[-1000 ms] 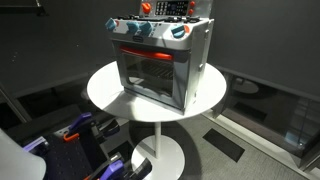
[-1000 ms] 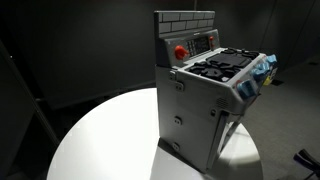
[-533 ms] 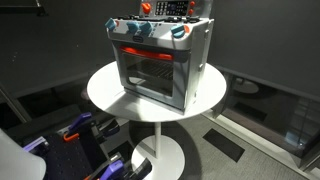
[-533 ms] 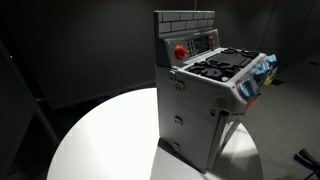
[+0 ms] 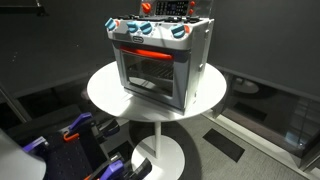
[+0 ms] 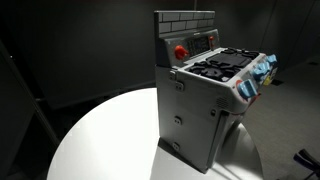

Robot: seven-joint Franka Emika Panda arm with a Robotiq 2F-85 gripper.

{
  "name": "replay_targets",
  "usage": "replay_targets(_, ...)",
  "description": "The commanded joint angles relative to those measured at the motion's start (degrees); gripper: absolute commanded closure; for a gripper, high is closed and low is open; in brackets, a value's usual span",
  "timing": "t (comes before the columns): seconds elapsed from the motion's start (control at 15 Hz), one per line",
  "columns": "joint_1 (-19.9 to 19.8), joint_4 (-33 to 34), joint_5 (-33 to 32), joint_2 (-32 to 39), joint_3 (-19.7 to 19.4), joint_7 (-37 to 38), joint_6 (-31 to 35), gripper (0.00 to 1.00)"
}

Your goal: Push the right top button

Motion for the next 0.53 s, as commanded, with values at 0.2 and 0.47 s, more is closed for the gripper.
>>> replay_targets(0.2,-1.89,6.78,-6.44,10.27,-0.22,2.52,9.03,0.00)
replay_targets(0.47,-2.91,8.76,-10.33,15.06,-0.96,4.72,13.95,0.00)
